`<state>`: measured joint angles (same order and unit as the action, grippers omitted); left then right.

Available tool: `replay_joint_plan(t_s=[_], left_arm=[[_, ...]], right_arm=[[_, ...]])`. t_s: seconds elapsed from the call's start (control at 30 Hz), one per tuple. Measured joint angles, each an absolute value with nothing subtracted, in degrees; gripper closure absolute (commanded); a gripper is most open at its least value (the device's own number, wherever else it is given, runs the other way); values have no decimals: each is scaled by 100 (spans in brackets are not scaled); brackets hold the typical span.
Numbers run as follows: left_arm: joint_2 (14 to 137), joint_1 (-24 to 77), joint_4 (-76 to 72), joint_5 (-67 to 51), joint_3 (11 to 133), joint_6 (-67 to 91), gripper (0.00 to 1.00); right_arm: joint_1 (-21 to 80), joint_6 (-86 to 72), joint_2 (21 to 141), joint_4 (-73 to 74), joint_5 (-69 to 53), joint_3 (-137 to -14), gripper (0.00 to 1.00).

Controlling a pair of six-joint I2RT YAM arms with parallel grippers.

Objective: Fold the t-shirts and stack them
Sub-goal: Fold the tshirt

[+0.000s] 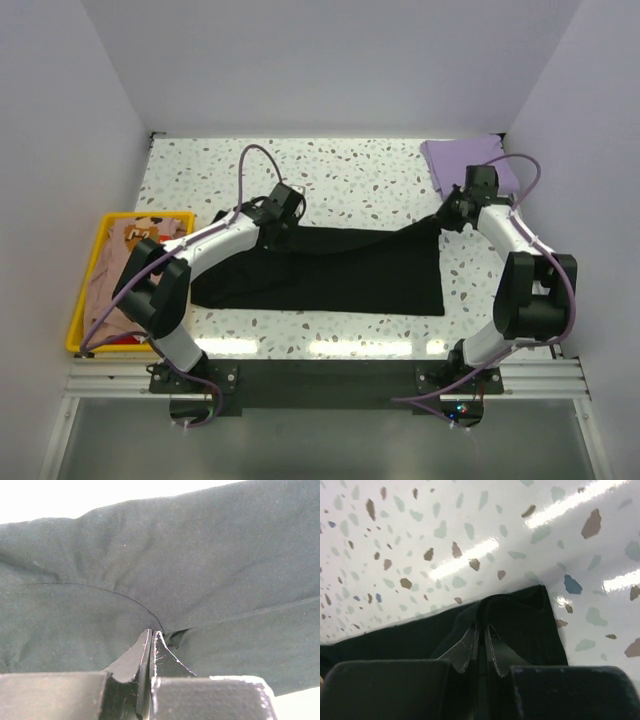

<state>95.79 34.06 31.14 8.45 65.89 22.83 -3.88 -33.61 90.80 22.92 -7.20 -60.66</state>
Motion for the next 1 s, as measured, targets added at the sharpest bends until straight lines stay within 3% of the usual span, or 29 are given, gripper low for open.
replay_joint_plan(t_s=[0.47,1.0], left_arm=[[9583,3317,3105,718,6587,2283,100],[9585,3229,3096,615,6576,2283,100]], right_arm=[[-388,-3358,8608,2134,-873,-5612,97],[-392,-3391,8884,1837,-1074,-6027,98]])
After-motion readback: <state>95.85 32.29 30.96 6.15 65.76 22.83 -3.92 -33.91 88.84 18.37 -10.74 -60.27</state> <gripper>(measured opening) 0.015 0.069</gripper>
